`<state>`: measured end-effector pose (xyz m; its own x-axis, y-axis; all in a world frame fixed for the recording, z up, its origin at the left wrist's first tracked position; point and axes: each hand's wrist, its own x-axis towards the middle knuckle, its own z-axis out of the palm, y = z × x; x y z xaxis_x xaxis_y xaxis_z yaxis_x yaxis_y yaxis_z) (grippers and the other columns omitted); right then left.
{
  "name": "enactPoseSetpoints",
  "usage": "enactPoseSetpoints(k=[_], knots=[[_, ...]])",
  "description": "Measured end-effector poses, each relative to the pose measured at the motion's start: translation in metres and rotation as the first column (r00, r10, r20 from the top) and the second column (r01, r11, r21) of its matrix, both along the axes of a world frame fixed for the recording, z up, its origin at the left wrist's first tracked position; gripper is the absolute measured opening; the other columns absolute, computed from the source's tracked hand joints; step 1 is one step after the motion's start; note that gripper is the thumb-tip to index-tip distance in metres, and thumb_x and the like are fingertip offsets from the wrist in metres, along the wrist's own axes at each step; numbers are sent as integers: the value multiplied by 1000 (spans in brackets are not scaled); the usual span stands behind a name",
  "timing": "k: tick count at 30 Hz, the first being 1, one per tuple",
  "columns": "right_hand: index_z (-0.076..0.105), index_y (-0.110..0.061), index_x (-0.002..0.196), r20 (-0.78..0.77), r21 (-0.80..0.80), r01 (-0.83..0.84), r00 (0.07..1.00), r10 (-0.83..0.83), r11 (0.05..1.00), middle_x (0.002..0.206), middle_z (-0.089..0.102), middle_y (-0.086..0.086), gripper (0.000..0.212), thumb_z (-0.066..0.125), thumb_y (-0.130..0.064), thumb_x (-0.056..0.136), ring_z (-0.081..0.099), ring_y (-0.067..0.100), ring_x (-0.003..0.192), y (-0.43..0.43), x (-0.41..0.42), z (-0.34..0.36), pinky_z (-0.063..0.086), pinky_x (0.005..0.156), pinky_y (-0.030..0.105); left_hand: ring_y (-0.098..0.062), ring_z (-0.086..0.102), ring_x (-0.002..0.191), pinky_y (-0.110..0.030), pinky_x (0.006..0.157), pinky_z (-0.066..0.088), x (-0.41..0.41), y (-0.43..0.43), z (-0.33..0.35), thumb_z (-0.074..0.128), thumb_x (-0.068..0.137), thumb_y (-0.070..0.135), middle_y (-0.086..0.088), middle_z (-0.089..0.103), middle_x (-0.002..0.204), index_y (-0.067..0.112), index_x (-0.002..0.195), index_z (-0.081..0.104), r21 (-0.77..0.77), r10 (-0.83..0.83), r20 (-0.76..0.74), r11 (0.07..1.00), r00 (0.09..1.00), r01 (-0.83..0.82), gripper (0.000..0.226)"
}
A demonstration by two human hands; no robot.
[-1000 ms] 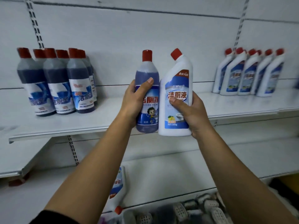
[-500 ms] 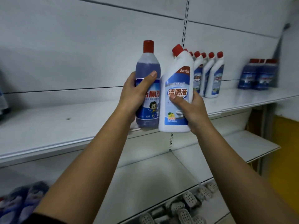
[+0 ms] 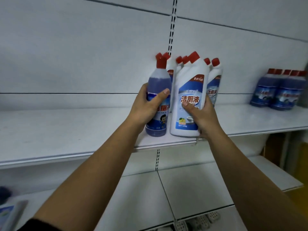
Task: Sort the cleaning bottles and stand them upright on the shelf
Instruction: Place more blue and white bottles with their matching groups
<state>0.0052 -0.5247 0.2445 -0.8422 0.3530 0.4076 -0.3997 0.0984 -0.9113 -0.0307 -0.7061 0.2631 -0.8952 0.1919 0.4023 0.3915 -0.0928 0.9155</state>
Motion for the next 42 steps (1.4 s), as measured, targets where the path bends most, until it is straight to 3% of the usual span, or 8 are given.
enactPoseSetpoints(k=[7,19,23,27,29,34,39,42], knots=[[46,-27,137,95,186,-71,994,54,980,118,67,-7,64,77,-29,81,68,9,101,52,-41,5,57,85,33,-17,65,109,-44,94,55,-29,24,4,69,87,46,6,64,122,33,137,44,-80,-72,67,994,995,77,58],[38,-18,129,28,439,123,988,-150,890,123,60,-2,68,80,-32,78,62,17,108,71,-83,7,52,94,41,-21,63,113,-49,97,53,-64,35,4,68,90,37,1,62,125,28,139,42,-54,-134,108,989,985,140,56],[54,-20,120,-27,593,291,939,-343,750,118,63,2,60,77,-52,75,63,20,104,70,-83,-2,54,92,42,-21,63,113,-47,95,55,-64,37,2,68,90,37,1,62,126,29,138,43,-73,-144,81,986,986,150,55],[52,-16,105,33,623,309,907,-419,719,103,68,2,51,82,-43,74,65,20,90,68,-80,-11,54,84,38,-17,65,108,-37,86,58,-64,38,2,68,90,36,4,63,120,29,136,44,-64,-148,74,986,986,153,52],[53,-12,94,27,706,322,877,-479,630,92,65,5,47,80,-46,75,61,22,82,66,-79,-14,51,74,34,-14,65,104,-33,81,58,-65,38,1,68,90,37,6,64,117,30,135,44,-60,-140,71,988,988,144,51],[62,-14,77,101,878,161,859,-502,451,77,61,6,38,65,-50,88,59,25,76,69,-78,-18,43,66,30,-16,65,105,-37,85,58,-60,39,2,69,90,38,4,64,119,27,138,42,-68,-118,62,990,991,122,57],[54,-21,98,258,917,-120,905,-337,381,110,50,9,17,54,-38,94,54,25,98,86,-74,-27,46,89,36,-17,64,104,-36,81,58,-48,44,9,69,89,38,4,62,120,27,138,41,-75,-62,100,995,993,70,57],[58,-29,117,292,907,-189,926,-239,375,126,51,6,28,49,-43,95,53,23,110,102,-71,-31,44,101,39,-19,64,104,-37,79,58,-41,56,11,70,89,36,3,64,119,27,137,43,-27,-57,141,998,988,62,56]])
